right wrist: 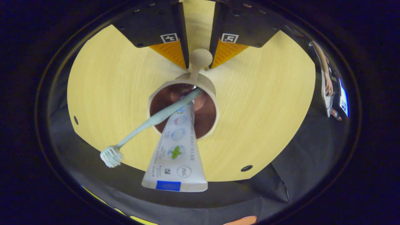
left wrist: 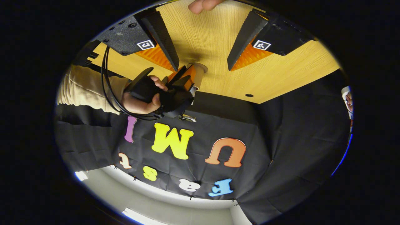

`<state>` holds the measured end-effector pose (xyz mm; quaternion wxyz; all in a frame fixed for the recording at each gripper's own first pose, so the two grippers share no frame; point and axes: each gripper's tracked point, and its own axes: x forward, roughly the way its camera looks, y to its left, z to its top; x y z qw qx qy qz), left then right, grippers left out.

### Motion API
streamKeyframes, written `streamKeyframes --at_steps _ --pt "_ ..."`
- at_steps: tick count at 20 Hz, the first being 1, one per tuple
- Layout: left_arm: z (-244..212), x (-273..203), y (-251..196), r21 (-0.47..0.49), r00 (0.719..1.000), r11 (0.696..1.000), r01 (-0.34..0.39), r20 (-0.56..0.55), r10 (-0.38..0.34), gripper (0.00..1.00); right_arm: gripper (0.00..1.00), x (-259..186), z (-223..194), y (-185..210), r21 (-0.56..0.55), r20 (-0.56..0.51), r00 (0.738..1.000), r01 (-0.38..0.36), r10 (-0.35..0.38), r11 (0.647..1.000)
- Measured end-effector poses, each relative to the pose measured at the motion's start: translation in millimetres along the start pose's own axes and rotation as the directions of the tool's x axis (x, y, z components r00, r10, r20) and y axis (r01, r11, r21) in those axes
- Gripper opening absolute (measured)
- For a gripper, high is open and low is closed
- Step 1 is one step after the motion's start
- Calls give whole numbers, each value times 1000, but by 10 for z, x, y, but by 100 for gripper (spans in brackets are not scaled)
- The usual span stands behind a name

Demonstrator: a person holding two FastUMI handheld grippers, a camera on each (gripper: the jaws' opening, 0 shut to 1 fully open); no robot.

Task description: Put the toothbrush and toothpaste on the desktop into the cup, then pick up the cup and place it on the coaster on the desktop.

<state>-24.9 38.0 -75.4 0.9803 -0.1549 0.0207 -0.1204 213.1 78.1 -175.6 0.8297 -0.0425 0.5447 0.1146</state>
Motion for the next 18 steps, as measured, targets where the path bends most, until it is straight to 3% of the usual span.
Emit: streamKeyframes --at_steps 1,3,6,8,12,18 --pt "-15 33 5 -3 1000 1000 -14 -15 14 98 38 -78 -32 5 12 21 999 -28 28 1000" --pt "-67 85 20 8 998 999 -47 -43 48 98 58 -243 -69 -34 14 71 996 -62 61 998" --pt "-108 145 -34 33 995 997 -73 -67 75 98 86 -535 -133 -220 -24 181 982 -54 57 998" --pt "-125 183 -74 55 993 994 -89 -76 93 98 97 -775 -220 -371 -29 265 963 -44 50 999" --pt "-134 190 -213 53 988 991 -121 -93 126 98 94 -1285 -532 -815 -19 410 912 -2 10 1000" --pt "-21 61 -573 99 989 987 -125 -73 132 98 97 -1888 -1062 -1478 83 620 778 70 -107 994"
